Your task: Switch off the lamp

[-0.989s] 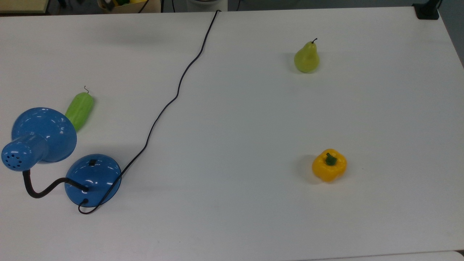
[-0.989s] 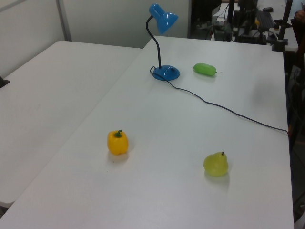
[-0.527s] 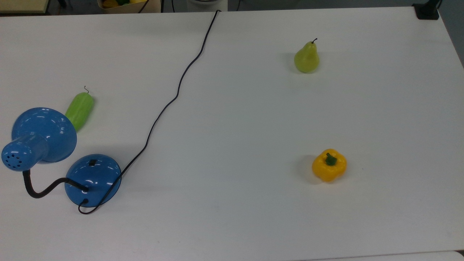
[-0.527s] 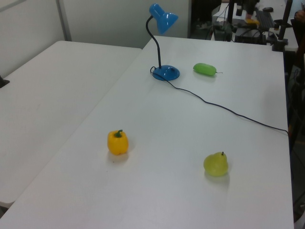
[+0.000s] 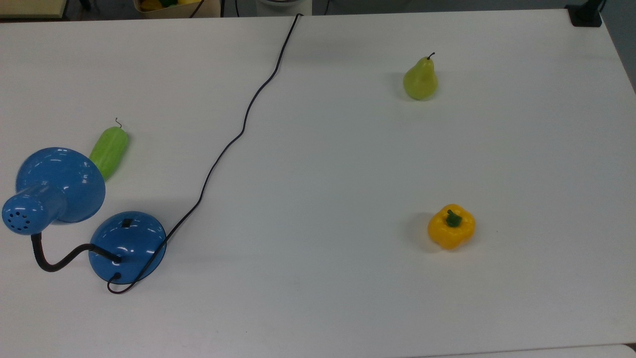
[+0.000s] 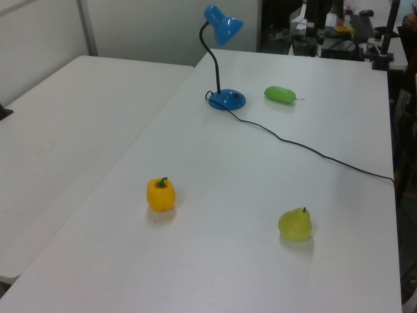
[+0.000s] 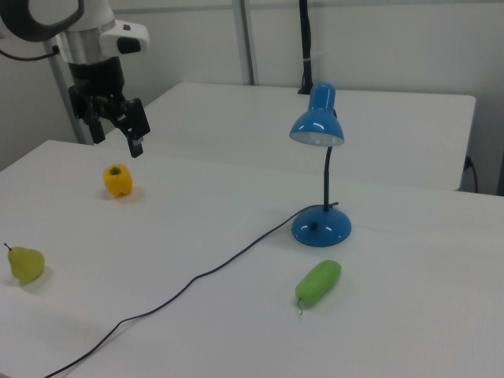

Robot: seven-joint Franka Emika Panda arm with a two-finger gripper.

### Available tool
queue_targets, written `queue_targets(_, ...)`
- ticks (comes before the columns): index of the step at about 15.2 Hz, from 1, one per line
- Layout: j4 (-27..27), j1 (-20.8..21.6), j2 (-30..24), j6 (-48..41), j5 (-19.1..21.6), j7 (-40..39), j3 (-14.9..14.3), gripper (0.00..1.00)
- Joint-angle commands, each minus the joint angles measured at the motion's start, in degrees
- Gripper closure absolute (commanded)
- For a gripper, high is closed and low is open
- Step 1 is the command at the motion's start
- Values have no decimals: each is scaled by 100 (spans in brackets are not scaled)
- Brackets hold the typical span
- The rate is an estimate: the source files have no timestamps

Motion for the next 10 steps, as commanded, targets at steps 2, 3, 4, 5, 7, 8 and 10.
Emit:
queue_targets(2, -279, 296, 185, 704, -276, -1067, -59, 0)
queue_targets(3, -323, 306, 246, 941, -381, -1164, -59, 0)
queue_targets(4, -324, 306, 299, 1117, -409, -1130, -59, 0)
queue_targets(5, -324, 306, 325, 1136, -418, -1174, -59, 0)
queue_targets(7, -306, 298, 317, 1136, -409, -1148, -59, 0)
queue_targets(8, -289, 298, 343, 1154, -400, -1113, -59, 0)
queue_targets(10, -288, 306, 369, 1145, -391, -1104, -59, 0)
